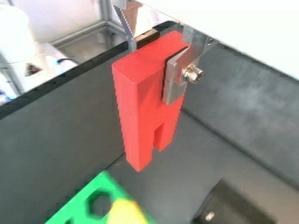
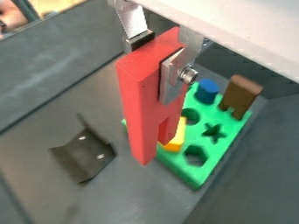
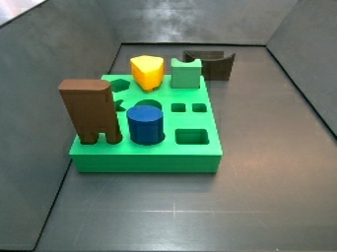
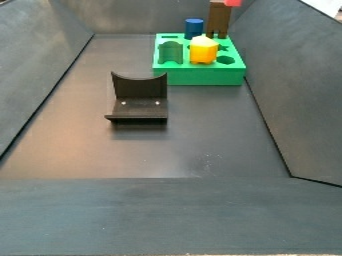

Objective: Pick up the double-square object. Move up. Move to above the board. Insert the double-square object.
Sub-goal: Move to above the board, then insert the double-square object.

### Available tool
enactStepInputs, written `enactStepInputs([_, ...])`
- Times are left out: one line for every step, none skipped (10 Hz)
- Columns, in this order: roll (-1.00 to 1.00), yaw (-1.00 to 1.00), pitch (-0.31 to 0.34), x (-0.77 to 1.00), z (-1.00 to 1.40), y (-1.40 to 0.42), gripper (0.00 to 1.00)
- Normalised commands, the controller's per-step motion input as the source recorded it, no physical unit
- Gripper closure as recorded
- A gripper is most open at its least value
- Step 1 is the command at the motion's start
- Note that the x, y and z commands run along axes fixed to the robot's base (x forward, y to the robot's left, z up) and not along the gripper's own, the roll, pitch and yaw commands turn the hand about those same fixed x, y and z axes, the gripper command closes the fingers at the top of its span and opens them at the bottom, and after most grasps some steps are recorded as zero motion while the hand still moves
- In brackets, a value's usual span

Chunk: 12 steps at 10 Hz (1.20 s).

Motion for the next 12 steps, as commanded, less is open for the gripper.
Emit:
enactStepInputs([-0.06,-0.01,0.288,0.31,-0.11,-1.00,1.00])
enactStepInputs([0.00,0.01,0.174,0.31,-0.10,-1.00,1.00])
enactStepInputs([0.00,0.01,0.120,0.32,-0.09,-1.00,1.00])
enactStepInputs([0.00,0.01,0.093,0.33,-0.09,-1.00,1.00])
enactStepInputs([-0.01,0.01,0.086,0.34,-0.09,-1.00,1.00])
enactStepInputs([0.01,0.01,0.073,0.36,-0.09,-1.00,1.00])
enactStepInputs([0.01,0.01,0.065,0.40,-0.08,-1.00,1.00])
enactStepInputs([0.02,0.01,0.059,0.34,-0.06,-0.81,1.00])
enactStepInputs([0.02,0.00,0.056,0.28,-0.04,-0.62,1.00])
enactStepInputs([0.04,0.00,0.049,0.14,0.00,-0.27,1.00])
enactStepInputs([0.04,0.01,0.046,0.10,0.01,-0.19,1.00])
enactStepInputs([-0.03,-0.91,0.000,0.21,-0.03,0.00,1.00])
